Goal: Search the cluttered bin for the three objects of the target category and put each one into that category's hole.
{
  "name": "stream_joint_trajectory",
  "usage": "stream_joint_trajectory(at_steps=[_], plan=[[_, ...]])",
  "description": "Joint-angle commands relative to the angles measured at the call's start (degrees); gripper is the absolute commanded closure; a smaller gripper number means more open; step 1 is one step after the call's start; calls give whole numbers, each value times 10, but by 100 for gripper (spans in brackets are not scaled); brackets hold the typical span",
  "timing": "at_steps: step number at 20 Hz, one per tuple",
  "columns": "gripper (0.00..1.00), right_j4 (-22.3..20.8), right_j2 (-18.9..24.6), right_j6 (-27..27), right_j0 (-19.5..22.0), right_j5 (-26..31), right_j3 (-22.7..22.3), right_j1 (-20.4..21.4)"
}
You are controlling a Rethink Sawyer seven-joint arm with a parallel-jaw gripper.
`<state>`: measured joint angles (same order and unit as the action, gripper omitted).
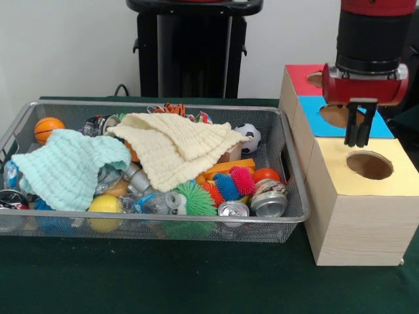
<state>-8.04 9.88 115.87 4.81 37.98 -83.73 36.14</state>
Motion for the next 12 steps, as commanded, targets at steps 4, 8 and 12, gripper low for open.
stream_joint_trajectory(at_steps=[4,8,12], plan=[[100,-4,35,-41,23,97,-26,51],[100,-2,47,-79,62,105,-19,66],[100,-26,40,-105,94,108,26,61]])
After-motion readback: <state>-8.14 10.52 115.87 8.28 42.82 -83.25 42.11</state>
